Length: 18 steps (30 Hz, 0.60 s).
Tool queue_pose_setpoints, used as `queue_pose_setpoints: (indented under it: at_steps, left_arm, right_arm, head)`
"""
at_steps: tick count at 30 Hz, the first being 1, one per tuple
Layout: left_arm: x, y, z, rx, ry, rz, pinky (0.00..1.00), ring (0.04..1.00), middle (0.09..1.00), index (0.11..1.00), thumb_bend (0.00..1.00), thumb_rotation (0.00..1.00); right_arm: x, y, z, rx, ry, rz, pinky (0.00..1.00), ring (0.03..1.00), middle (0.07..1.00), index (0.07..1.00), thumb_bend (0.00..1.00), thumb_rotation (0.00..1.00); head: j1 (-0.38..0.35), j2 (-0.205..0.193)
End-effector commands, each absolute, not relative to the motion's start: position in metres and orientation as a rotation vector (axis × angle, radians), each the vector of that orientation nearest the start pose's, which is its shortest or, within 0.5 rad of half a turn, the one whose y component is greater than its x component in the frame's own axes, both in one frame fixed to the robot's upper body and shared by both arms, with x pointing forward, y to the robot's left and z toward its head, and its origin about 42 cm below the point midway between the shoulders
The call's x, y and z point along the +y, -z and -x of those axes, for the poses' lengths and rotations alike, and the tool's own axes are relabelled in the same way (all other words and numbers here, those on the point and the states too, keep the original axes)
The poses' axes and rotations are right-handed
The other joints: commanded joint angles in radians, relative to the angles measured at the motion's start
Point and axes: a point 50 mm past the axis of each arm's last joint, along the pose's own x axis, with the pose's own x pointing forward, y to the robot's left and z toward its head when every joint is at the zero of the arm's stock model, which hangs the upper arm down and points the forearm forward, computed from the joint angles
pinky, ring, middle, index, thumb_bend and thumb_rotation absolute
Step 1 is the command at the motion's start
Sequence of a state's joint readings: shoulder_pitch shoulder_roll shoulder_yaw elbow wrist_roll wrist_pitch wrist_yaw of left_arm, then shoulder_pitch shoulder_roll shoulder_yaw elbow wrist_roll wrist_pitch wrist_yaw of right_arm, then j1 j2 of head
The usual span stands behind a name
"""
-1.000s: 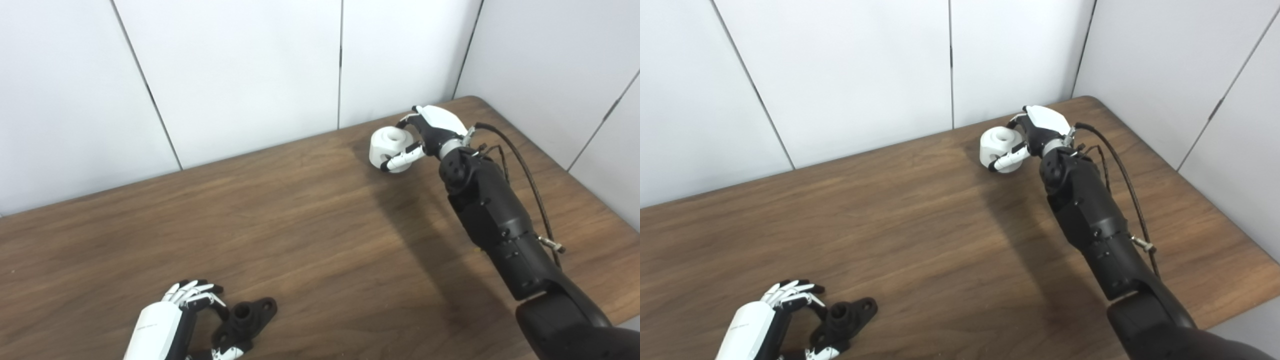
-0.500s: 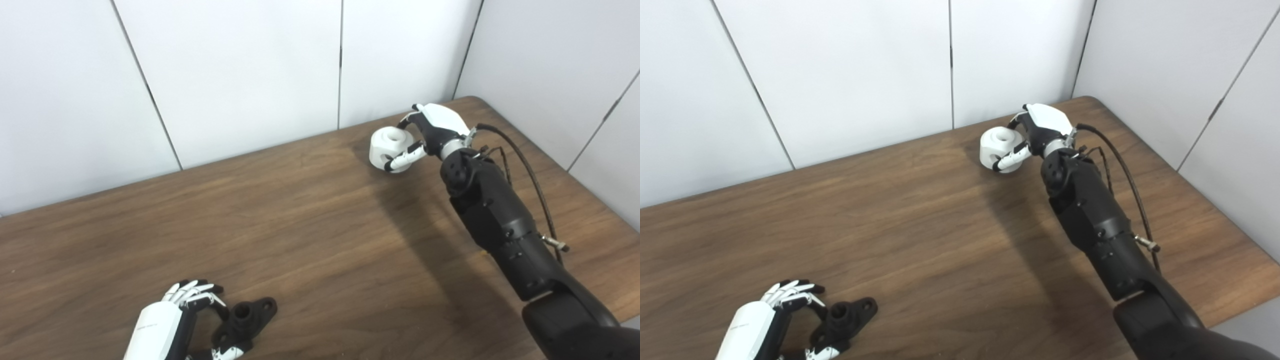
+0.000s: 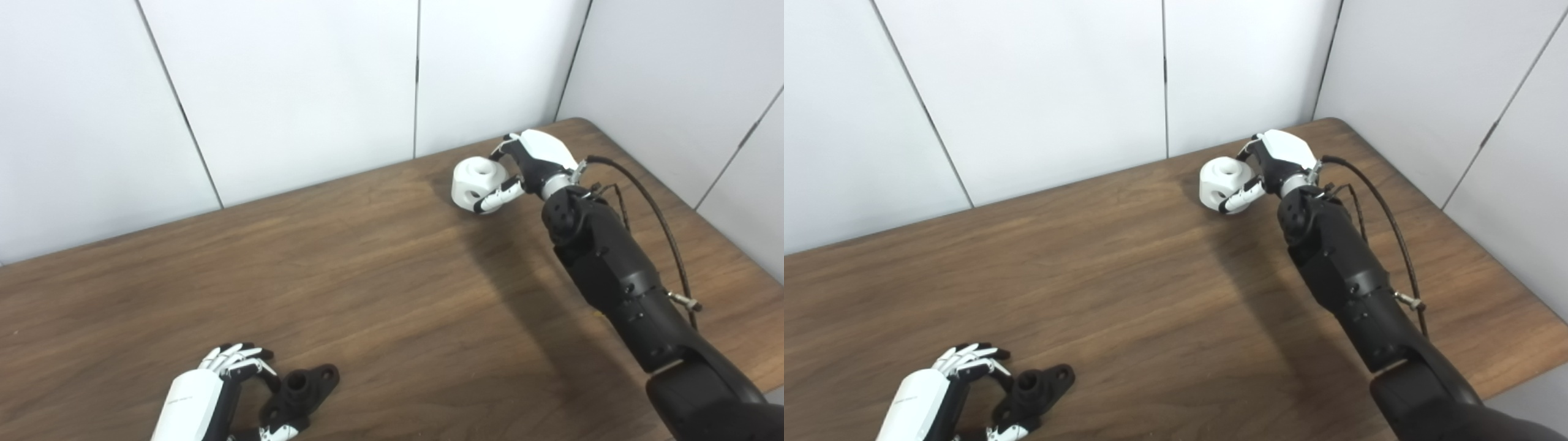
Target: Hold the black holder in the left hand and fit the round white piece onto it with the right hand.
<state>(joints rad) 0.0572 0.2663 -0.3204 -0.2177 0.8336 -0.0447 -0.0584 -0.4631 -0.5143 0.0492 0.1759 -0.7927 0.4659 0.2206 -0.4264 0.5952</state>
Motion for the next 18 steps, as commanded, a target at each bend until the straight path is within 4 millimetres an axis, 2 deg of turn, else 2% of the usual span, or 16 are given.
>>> queue_pose_setpoints:
  at_steps: [1,12,15,16,18]
  left_arm:
    - [0.2008,-0.1269,-0.2455,-0.246,0.358,-1.073,0.92,0.842,0.752,0.484,0.52,0.04]
    - [0.2006,-0.1273,-0.2461,-0.249,0.357,-1.078,0.91,0.838,0.749,0.484,0.52,0.04]
    - [0.2007,-0.1273,-0.2461,-0.248,0.357,-1.078,0.91,0.84,0.75,0.484,0.52,0.04]
    - [0.2007,-0.1273,-0.2461,-0.248,0.357,-1.078,0.91,0.839,0.75,0.484,0.52,0.04]
    - [0.2006,-0.1275,-0.2457,-0.247,0.357,-1.071,0.91,0.84,0.75,0.484,0.52,0.04]
  right_arm:
    - [-0.3807,-0.2586,-0.4247,0.172,0.284,1.241,1.0,1.0,0.945,0.672,0.86,0.3]
    - [-0.3812,-0.2554,-0.425,0.164,0.289,1.239,1.0,1.0,0.936,0.644,0.86,0.3]
    - [-0.382,-0.254,-0.4245,0.141,0.303,1.231,1.0,1.0,0.918,0.604,0.82,0.25]
    - [-0.3822,-0.2537,-0.4245,0.134,0.308,1.229,1.0,0.997,0.907,0.536,0.65,0.19]
    - [-0.3822,-0.2525,-0.4239,0.105,0.325,1.223,1.0,0.989,0.89,0.5,0.56,0.16]
  head:
    - [-0.003,0.001]
    - [-0.002,-0.001]
    - [-0.002,-0.001]
    - [-0.002,-0.001]
    - [-0.001,0.001]
